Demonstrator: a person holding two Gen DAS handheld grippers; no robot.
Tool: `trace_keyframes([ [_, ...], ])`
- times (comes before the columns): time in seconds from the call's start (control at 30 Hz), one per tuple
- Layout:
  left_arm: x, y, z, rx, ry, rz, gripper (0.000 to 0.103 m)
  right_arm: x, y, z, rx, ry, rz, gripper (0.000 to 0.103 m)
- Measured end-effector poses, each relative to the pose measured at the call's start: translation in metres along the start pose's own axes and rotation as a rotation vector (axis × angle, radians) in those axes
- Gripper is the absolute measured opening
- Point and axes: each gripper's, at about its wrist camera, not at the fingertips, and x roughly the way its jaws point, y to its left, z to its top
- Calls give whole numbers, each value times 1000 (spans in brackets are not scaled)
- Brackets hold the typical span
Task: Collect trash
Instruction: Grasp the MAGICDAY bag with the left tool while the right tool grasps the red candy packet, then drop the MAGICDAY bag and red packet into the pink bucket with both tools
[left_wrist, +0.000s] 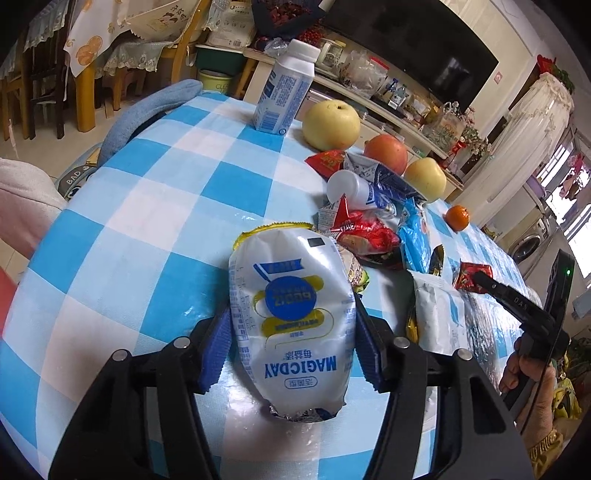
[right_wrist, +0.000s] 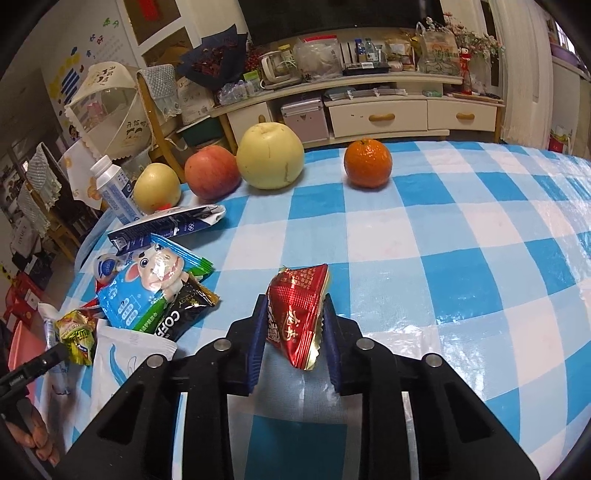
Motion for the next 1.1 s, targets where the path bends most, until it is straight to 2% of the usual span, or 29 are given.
trace_keyframes([
  [0.33, -19, 2, 3, -4, -53, -19, 60, -27, 17, 0, -48, -78, 8, 25],
  [0.47, -28, 3, 4, -6, -78, -30, 60, -38, 28, -2, -60, -100, 44, 25],
  [0.77, -55, 5, 9, 22, -153, -7, 60, -57, 65, -5, -84, -124, 163, 24],
  [1.1, -84, 15, 15, 20, -222, 64, 60, -73, 131, -21, -91, -74, 379, 24],
])
